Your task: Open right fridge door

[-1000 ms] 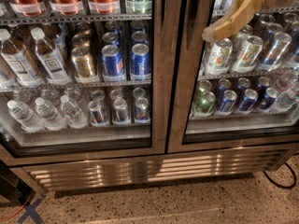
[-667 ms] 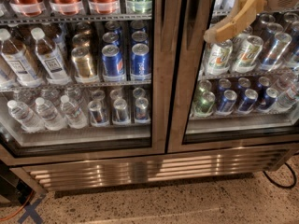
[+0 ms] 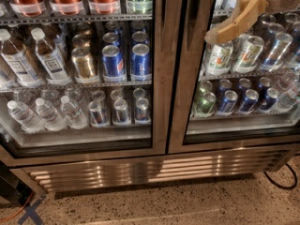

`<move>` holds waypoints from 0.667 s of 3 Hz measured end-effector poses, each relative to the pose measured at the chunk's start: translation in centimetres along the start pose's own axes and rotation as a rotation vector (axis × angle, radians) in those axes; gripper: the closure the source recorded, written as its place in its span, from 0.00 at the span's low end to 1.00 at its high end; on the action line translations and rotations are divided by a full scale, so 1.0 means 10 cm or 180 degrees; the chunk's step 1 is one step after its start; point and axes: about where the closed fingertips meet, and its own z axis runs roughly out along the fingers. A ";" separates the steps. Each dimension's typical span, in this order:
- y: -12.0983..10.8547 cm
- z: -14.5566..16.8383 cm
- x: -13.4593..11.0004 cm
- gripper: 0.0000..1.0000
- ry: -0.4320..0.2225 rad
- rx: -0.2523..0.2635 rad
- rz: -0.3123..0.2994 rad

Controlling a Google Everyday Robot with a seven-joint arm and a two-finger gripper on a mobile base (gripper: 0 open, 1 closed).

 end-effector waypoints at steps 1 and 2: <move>0.02 0.01 -0.03 0.00 -0.0046 -0.0028 -0.0029; 0.05 0.07 -0.07 0.00 -0.0150 -0.0111 -0.0031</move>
Offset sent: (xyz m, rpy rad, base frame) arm 0.0499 0.0678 0.0153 0.2121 -0.0037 0.4225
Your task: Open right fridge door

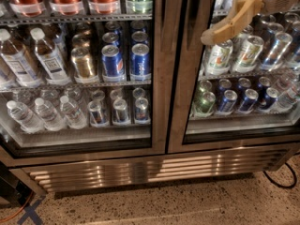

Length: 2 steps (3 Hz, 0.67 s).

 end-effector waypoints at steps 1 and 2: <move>0.01 0.04 -0.02 0.00 -0.0054 -0.0049 -0.0001; 0.02 0.06 -0.03 0.00 -0.0097 -0.0090 0.0003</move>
Offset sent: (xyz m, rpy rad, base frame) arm 0.0708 0.0913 0.0025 0.2505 0.1236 0.5406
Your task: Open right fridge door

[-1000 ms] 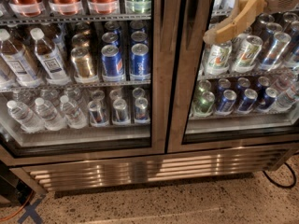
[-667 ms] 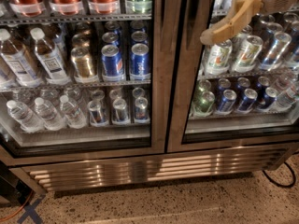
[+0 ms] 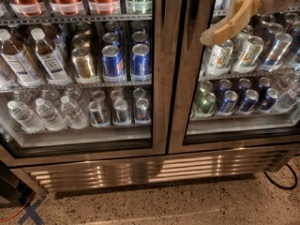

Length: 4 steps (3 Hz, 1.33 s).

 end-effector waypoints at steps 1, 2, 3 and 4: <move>0.01 0.01 -0.01 0.00 -0.0025 -0.0024 0.0003; 0.02 0.02 -0.01 0.00 -0.0054 -0.0062 0.0000; 0.02 0.02 -0.01 0.00 -0.0054 -0.0062 0.0000; 0.01 0.02 -0.02 0.00 -0.0083 -0.0071 -0.0010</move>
Offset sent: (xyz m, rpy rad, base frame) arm 0.0914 0.1025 0.0037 0.2300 0.1528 0.5686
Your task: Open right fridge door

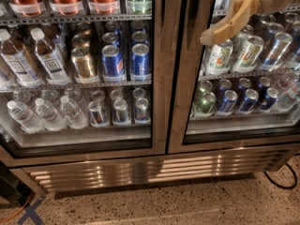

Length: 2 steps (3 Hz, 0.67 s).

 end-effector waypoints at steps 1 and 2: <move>0.00 0.00 0.00 0.00 -0.0020 -0.0009 -0.0007; 0.00 -0.01 -0.01 0.00 -0.0043 -0.0021 -0.0015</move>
Offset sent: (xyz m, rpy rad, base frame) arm 0.0949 0.0183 0.0251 0.2339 -0.0989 0.3213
